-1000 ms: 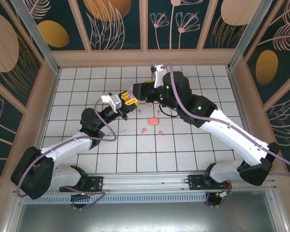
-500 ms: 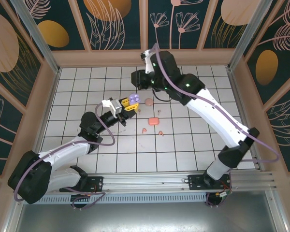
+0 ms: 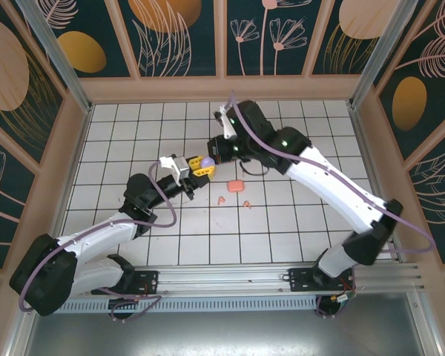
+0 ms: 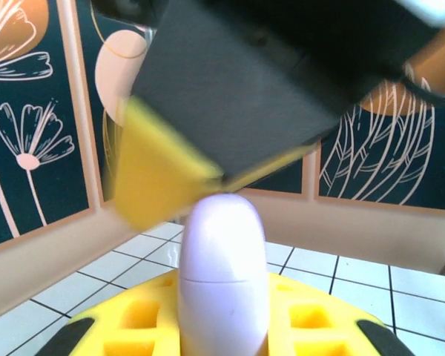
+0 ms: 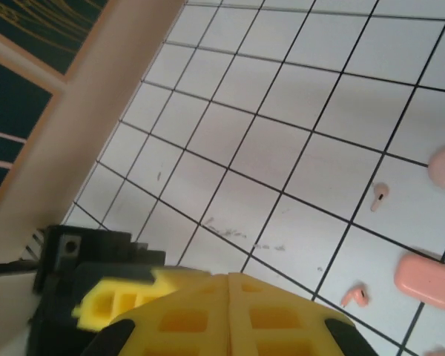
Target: Insert the wireless bluetooth earbuds into the charging case
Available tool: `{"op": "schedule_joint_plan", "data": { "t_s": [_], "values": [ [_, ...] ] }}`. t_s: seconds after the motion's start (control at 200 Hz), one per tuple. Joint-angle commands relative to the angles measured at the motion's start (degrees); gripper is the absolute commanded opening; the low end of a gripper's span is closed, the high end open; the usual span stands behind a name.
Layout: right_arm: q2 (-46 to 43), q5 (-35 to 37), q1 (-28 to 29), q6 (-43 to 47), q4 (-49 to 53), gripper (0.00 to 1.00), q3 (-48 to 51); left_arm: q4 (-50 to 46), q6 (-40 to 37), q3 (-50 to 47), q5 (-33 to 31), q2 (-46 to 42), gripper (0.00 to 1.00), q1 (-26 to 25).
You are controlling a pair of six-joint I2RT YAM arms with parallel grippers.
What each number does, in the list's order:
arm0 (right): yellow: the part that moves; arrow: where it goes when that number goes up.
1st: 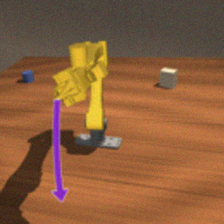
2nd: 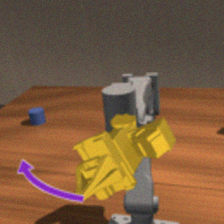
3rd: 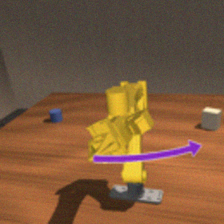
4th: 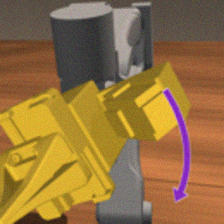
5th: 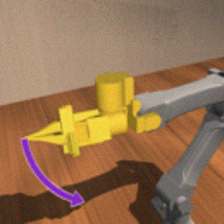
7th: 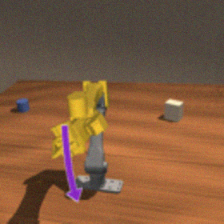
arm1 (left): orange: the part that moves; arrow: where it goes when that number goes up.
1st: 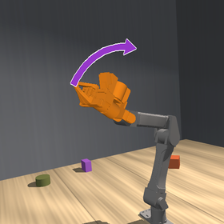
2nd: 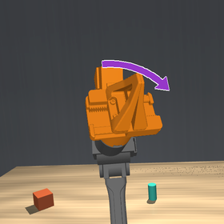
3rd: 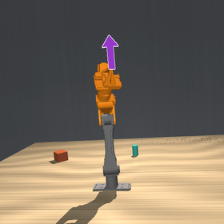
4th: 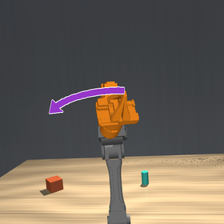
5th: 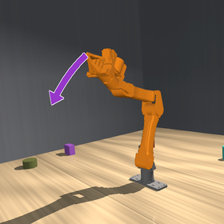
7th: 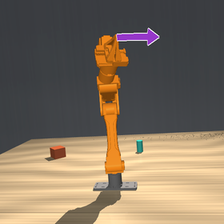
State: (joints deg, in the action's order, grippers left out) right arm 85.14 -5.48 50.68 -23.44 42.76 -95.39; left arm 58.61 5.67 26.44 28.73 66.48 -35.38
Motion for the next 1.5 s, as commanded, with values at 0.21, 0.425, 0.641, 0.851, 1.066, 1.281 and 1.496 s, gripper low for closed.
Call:
{"op": "schedule_joint_plan", "data": {
  "t_s": [0.21,0.425,0.641,0.851,1.066,1.281,1.496],
  "values": [
    [-11.7,4.9,-3.7,-11.3,-7.9,0.18,12.3,0.1,8.7,0.1,-6.8,-0.5,0.00,0.4],
    [-9.4,6.0,-6.1,-13.6,-8.8,0.40,9.7,-10.3,20.2,0.1,-16.9,0.5,0.00,0.4],
    [-7.1,8.0,-8.8,-15.4,-9.2,0.68,4.8,-14.1,25.6,-2.5,-21.4,3.1,0.00,1.6],
    [-1.9,10.9,-10.1,-17.7,-6.8,0.84,-6.9,-9.0,34.6,-3.4,-14.4,12.5,0.00,7.9],
    [3.3,6.7,-11.2,-18.0,-7.2,0.87,-15.0,-6.8,40.3,-3.3,-9.1,20.2,0.00,11.5],
    [7.2,0.9,-13.9,-17.8,-7.7,0.89,-21.5,-3.3,46.3,-4.4,-4.2,26.0,0.00,12.9],
    [8.6,-2.2,-15.5,-17.7,-9.0,0.89,-23.9,-1.7,49.1,-7.1,-4.4,29.3,0.00,13.6]
  ]
}}
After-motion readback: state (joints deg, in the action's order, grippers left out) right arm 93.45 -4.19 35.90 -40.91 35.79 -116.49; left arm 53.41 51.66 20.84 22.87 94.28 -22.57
